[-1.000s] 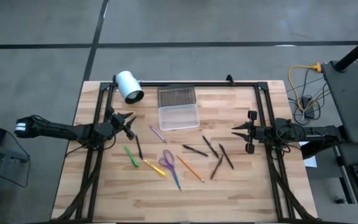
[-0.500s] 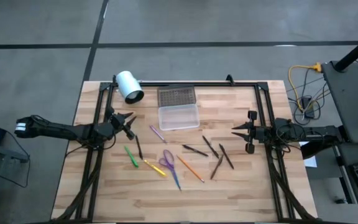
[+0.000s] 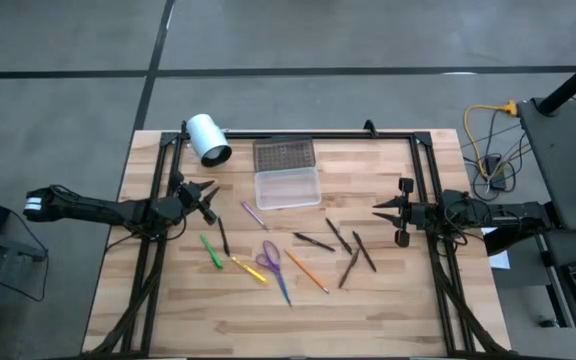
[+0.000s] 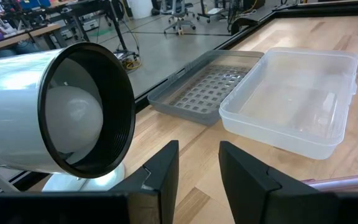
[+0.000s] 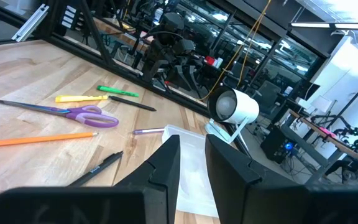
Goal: Pick & place school supplies into a supply box
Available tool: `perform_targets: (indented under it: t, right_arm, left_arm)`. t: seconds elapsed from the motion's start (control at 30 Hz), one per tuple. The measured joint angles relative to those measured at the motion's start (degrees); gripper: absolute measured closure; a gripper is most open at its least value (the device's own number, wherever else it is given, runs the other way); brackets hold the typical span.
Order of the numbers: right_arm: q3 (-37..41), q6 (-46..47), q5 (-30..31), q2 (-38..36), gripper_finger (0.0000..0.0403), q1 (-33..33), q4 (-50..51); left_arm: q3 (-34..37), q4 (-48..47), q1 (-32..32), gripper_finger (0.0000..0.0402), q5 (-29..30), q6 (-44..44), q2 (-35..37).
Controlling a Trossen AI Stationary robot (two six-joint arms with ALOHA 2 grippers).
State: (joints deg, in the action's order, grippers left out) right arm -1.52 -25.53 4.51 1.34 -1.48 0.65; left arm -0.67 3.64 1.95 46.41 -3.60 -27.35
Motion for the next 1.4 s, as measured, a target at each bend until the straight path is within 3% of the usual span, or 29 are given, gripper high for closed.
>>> perform_targets:
  t: [1.4]
  right_arm:
    - [0.0,0.0,0.0,0.0,0.0335,0.0,0.0]
  left_arm:
    - [0.0,0.8,0.0,0.0301,0.0,0.0,0.0]
